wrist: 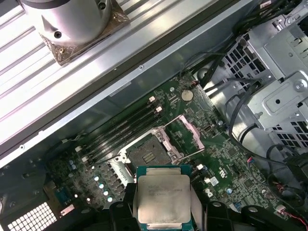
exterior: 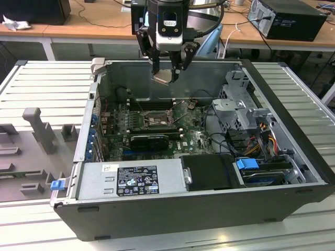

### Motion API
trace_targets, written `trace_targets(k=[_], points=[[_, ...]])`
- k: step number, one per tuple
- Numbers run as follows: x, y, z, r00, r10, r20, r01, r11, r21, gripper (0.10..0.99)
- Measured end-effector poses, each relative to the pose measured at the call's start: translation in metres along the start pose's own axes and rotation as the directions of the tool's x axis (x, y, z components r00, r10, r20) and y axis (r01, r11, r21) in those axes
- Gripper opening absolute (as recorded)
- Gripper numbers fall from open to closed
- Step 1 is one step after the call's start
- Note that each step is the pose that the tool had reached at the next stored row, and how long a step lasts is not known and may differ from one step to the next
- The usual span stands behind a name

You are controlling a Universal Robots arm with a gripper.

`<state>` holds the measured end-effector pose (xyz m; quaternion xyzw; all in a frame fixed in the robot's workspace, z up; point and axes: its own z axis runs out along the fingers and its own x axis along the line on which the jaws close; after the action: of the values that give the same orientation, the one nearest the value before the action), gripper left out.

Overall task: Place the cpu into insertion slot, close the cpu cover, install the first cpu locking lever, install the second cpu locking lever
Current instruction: 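Place the cpu into insertion slot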

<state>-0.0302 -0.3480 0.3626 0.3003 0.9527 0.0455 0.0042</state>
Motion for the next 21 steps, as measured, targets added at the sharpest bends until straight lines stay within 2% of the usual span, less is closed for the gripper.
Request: trace_targets(k=[21], points=[[0.0001, -0.0001, 0.0003, 0.9982, 0.059, 0.0053, -0.059, 0.9982, -0.001, 0.529]])
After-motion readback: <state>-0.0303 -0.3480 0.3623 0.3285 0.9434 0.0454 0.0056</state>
